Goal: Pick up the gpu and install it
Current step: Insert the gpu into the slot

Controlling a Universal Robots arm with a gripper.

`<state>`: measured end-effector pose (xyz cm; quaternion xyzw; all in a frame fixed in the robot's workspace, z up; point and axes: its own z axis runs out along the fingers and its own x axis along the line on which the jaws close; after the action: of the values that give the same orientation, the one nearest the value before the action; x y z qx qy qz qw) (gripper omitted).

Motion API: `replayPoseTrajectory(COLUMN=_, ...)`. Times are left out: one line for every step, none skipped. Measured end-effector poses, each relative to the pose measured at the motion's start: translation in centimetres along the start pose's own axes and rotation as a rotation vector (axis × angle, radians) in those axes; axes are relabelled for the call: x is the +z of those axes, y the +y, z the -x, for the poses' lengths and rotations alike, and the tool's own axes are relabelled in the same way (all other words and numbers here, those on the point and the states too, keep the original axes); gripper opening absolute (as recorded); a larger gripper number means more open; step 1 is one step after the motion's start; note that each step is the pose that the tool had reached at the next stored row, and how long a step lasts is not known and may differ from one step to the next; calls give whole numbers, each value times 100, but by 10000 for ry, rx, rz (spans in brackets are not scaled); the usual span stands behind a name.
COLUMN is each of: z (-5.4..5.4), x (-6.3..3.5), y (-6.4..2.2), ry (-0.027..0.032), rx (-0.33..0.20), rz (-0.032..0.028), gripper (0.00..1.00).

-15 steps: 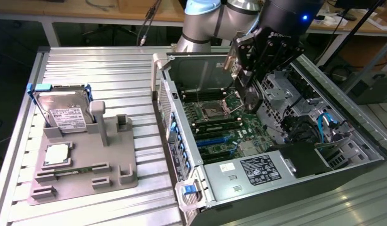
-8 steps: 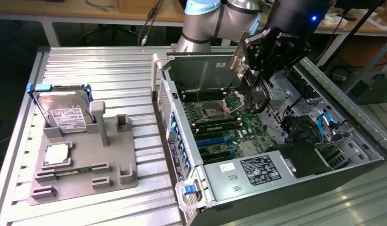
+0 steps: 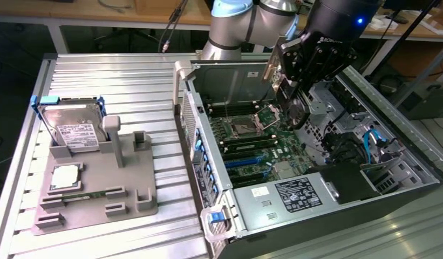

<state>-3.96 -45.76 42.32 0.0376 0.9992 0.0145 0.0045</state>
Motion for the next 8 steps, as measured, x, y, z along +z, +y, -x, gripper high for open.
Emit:
replayPoseTrajectory(z=0, x=0, y=0, ry=0, rx=0, rz=0, gripper=27)
replayPoseTrajectory(z=1, x=0, y=0, ry=0, rx=0, rz=-1, gripper=27)
replayPoseTrajectory(z=1, x=0, y=0, ry=0, rx=0, rz=0, gripper=27)
replayPoseTrajectory(z=1, x=0, y=0, ry=0, rx=0, rz=0, gripper=27)
replayPoseTrajectory(z=1, x=0, y=0, ry=0, rx=0, rz=0, gripper=27)
replayPoseTrajectory(z=1, x=0, y=0, ry=0, rx=-3, rz=0, gripper=27)
replayPoseTrajectory(z=1, x=0, y=0, ry=0, rx=-14, rz=-1, gripper=27)
replayPoseTrajectory(z=1, x=0, y=0, ry=1, rx=-46, rz=0, gripper=27)
